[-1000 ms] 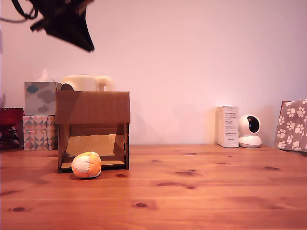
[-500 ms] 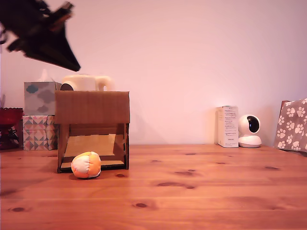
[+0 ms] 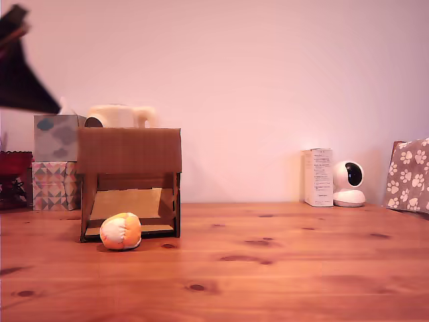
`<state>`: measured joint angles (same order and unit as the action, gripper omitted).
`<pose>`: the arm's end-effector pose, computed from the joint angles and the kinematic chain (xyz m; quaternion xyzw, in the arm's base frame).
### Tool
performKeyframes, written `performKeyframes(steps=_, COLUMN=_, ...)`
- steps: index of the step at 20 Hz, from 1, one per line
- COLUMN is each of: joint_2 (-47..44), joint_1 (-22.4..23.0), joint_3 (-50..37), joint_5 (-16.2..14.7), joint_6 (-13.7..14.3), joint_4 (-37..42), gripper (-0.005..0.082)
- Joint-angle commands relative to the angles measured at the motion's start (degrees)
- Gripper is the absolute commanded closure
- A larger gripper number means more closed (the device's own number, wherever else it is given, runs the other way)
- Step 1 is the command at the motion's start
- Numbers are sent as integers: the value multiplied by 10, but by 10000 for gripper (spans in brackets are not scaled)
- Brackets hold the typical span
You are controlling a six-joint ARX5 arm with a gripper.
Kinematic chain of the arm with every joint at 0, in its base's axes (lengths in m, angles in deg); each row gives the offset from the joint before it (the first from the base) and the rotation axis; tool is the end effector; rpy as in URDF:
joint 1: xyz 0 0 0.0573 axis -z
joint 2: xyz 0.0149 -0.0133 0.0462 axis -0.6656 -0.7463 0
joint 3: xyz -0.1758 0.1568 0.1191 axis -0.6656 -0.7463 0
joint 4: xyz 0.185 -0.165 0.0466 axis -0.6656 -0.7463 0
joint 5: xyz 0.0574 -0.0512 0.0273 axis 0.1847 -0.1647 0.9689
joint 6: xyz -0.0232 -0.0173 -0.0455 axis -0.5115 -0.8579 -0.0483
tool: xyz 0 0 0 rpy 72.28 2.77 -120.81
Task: Drop the footbag into the cardboard dice tower
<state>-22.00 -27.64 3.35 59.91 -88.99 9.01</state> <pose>0.1751 -0.0536 0.2284 -0.0303 0.2138 -0.2723 0.9377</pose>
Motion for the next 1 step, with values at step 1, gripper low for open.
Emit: performKeyframes(steps=1, joint_2=27, joint_1=-2, joint_3=-15, joint_5=2, joint_6=-4, joint_4=4, gripper=793)
